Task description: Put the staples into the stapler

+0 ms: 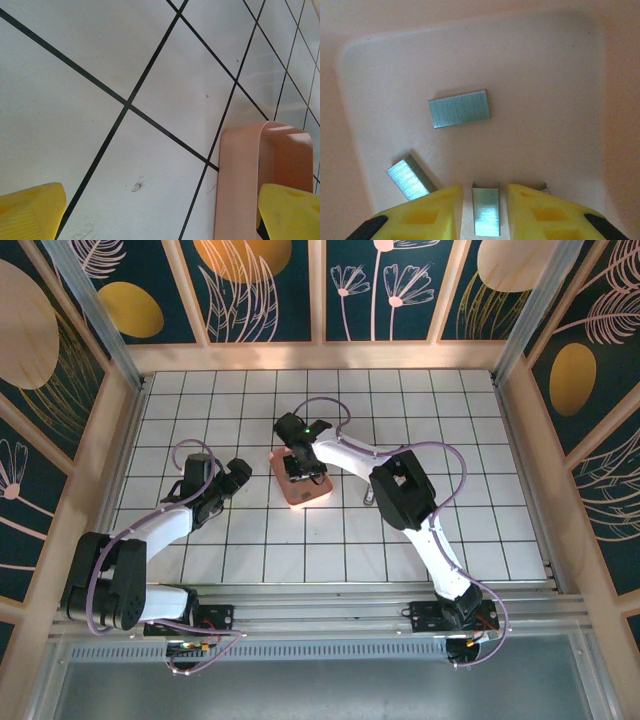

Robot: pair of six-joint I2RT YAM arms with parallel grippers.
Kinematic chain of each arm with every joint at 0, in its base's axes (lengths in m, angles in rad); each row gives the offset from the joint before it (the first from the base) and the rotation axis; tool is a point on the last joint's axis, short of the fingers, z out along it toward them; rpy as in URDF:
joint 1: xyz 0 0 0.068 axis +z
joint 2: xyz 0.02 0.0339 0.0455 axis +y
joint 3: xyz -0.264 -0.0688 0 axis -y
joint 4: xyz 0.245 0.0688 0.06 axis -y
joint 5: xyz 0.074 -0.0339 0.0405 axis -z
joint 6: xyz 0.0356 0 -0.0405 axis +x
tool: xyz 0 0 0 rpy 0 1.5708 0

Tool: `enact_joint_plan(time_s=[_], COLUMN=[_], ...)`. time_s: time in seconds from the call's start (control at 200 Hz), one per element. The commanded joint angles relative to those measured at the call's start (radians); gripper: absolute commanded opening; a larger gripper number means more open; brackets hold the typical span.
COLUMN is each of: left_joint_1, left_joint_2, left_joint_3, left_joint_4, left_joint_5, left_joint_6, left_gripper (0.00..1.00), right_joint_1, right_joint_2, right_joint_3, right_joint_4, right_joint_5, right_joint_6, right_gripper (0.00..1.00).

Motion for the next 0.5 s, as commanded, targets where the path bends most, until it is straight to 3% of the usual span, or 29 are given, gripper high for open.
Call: enact_joint_plan(time_s=[0.0,0.325,0.496], left_joint_1=[0.007,0.007,0.006], left_joint_2=[-0.016,-0.057,-0.128], left_joint_3=[0.025,0.027,0.034], left_joint_4=[-0.012,-0.027,-0.020], left_joint_5=[-0.002,0.008,0.008], left_joint_6=[0.022,0.062,0.205], left_gripper=[0.98,0.97,0.97], right_joint_1=[-0.004,0.000,0.003], right_joint_2=[0.034,0.013,-0.073], right_joint_3=[0.002,-0.012,-0.063], right_joint_4=[0.006,0.012,0.066], right_joint_5=[-0.003,0.025,0.028], right_joint_6=[-0.019,-0.022,-0.004], right_gripper=[0.28,0.19,0.18])
